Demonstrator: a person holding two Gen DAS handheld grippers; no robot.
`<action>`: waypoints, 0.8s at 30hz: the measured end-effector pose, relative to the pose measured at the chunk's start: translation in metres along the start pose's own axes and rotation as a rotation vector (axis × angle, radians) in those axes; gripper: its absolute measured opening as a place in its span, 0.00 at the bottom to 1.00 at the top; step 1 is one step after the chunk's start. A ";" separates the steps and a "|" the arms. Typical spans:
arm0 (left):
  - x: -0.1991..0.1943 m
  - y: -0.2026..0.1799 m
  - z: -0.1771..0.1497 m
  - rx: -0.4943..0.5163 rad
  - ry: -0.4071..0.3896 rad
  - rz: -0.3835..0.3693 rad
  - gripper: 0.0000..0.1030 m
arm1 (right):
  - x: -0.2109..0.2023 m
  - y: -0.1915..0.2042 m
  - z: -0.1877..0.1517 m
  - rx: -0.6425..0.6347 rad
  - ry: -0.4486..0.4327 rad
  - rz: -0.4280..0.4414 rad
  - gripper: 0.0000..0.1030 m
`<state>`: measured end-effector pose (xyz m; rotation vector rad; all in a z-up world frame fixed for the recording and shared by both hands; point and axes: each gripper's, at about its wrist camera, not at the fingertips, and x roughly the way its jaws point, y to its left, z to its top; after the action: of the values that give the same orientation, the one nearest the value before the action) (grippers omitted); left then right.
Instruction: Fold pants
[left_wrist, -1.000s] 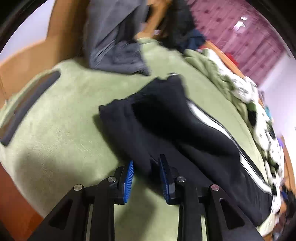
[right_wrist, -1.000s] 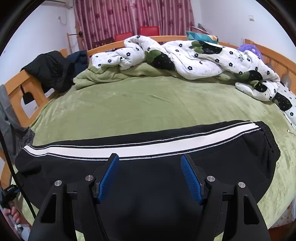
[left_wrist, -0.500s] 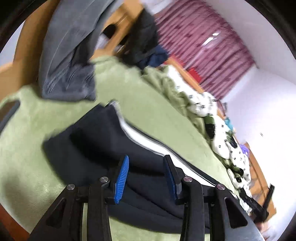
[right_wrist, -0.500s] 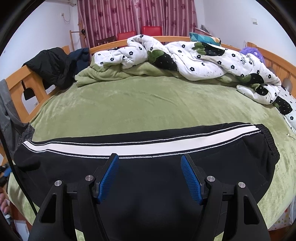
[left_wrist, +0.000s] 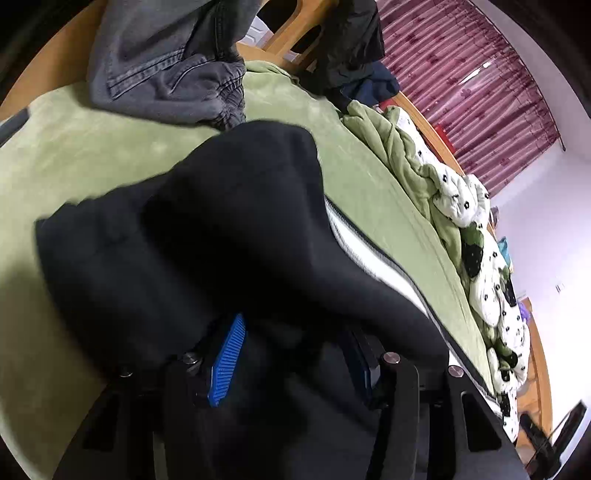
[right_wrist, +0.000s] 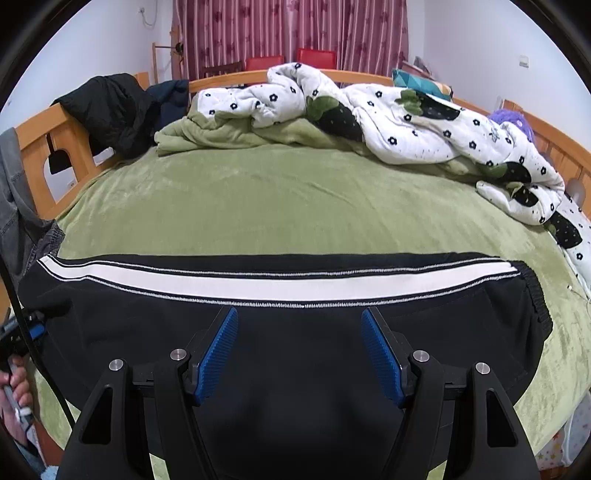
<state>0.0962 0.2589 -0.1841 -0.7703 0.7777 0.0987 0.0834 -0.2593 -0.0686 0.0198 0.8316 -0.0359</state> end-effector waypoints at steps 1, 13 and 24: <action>0.004 0.001 0.003 -0.023 0.002 0.029 0.33 | 0.002 0.000 0.000 0.004 0.006 0.005 0.66; -0.087 0.008 -0.013 0.007 -0.053 0.054 0.05 | -0.011 0.021 -0.003 -0.076 -0.057 -0.010 0.66; -0.092 0.039 -0.018 -0.041 -0.116 0.162 0.51 | -0.017 0.020 -0.004 -0.054 -0.058 0.040 0.66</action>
<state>0.0052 0.2930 -0.1545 -0.7333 0.7285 0.3034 0.0695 -0.2389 -0.0590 -0.0153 0.7732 0.0238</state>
